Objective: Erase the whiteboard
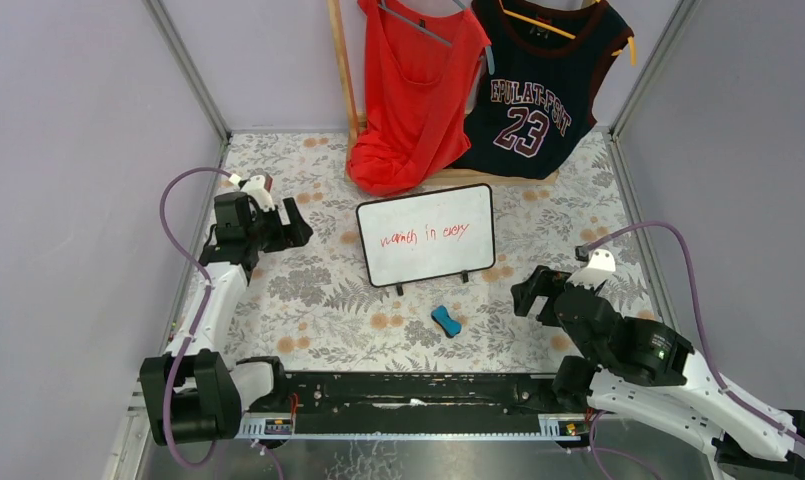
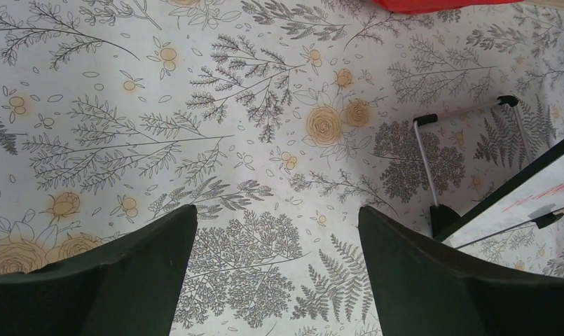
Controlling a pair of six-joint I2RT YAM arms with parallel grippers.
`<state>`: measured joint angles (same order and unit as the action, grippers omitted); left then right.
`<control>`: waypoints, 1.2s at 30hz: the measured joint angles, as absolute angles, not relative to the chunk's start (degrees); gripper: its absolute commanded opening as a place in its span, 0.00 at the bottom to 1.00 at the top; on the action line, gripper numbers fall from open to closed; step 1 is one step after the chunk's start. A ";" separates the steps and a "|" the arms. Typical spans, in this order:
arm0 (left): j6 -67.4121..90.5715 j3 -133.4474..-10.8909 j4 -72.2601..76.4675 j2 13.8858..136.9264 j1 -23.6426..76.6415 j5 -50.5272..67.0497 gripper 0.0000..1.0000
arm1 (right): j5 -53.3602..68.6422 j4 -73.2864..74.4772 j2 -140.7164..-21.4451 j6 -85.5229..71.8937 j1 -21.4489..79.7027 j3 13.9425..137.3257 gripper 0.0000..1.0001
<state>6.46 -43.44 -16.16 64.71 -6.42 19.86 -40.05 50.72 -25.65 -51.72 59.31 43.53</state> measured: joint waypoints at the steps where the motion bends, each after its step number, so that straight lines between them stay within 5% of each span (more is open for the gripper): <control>1: 6.44 -43.48 -16.10 64.62 -6.42 19.86 0.84 | -40.05 50.81 -25.61 -51.81 59.31 43.55 0.92; 3: 6.44 -43.55 -16.08 64.45 -6.42 19.92 0.76 | -39.92 50.83 -25.82 -52.03 59.31 43.55 0.89; 8: 5.08 -44.60 -16.84 66.00 -6.42 19.92 0.75 | -37.50 50.98 -30.79 -51.07 59.31 44.69 0.84; 16: 2.09 -46.89 -19.46 70.04 -6.42 21.63 0.74 | -30.28 52.75 -54.89 -45.45 59.31 51.31 0.83; 25: 0.30 -46.89 -20.45 68.36 -6.42 23.16 0.73 | -22.13 47.79 -52.90 -40.73 59.29 51.07 0.78; 36: -1.06 -46.89 -20.67 68.16 -6.42 24.51 0.72 | -11.84 44.27 -65.28 -36.56 59.64 48.40 0.75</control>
<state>-1.06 -46.89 -20.67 68.16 -6.42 24.51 -11.84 44.27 -65.28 -36.56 59.64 48.40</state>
